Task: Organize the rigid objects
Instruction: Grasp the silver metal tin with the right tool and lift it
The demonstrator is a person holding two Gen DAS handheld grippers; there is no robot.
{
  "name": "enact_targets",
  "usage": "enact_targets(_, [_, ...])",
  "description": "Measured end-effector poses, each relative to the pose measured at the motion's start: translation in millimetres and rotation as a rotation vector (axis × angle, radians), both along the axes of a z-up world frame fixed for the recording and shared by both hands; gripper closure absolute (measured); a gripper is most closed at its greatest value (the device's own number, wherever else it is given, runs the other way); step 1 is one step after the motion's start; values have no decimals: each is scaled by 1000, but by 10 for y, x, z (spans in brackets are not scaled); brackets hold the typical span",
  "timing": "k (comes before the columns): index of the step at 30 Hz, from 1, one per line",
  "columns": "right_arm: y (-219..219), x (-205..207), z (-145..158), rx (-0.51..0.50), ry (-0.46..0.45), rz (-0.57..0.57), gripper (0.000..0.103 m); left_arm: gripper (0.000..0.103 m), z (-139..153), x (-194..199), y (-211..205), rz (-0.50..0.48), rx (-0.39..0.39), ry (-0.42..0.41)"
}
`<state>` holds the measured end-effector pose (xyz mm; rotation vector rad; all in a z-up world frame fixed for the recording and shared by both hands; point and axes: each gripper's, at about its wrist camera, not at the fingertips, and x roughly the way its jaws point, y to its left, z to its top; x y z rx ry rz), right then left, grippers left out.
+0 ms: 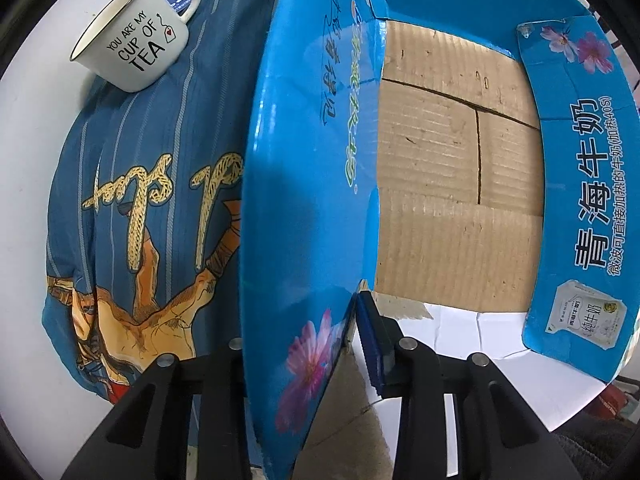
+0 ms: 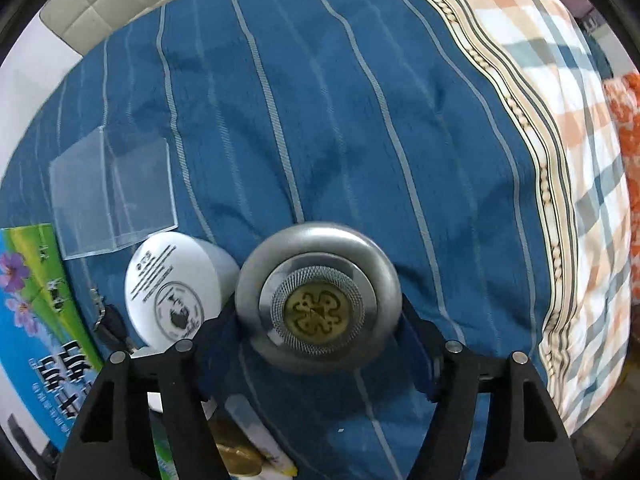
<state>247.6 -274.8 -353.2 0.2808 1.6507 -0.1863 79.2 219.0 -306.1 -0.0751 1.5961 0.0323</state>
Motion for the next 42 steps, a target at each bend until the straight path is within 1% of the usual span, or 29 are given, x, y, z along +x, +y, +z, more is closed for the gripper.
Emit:
enact_targets(5, [-86, 75, -35, 40, -3, -18, 29, 71, 11, -2, -25, -2, 1, 2])
enact_targets(9, [-131, 93, -32, 48, -4, 7, 29, 71, 18, -5, -40, -4, 1, 0])
enact_targets(13, [-94, 2, -20, 39, -7, 17, 30, 71, 18, -7, -39, 0, 1, -1])
enact_targets(16, [-116, -98, 74, 29, -12, -1, 30, 71, 25, -11, -42, -5, 4, -4])
enact_targets(22, [-19, -247, 504, -14, -68, 29, 30, 71, 43, -25, -61, 0, 9, -8])
enact_targets(27, [173, -442, 896, 8, -119, 85, 30, 71, 57, -49, -64, 3, 9, -17])
enact_targets(30, [368, -537, 1171, 16, -157, 142, 30, 71, 68, -55, -66, 5, 11, -14])
enact_targets(33, [597, -521, 1421, 17, -191, 180, 30, 71, 82, -52, -75, -3, 18, -16])
enact_targets(39, [1373, -458, 1866, 51, -266, 223, 30, 71, 86, -36, -85, 9, 23, -11])
enact_targets(42, [1705, -427, 1962, 79, -286, 233, 30, 71, 97, -31, -100, 3, 30, -17])
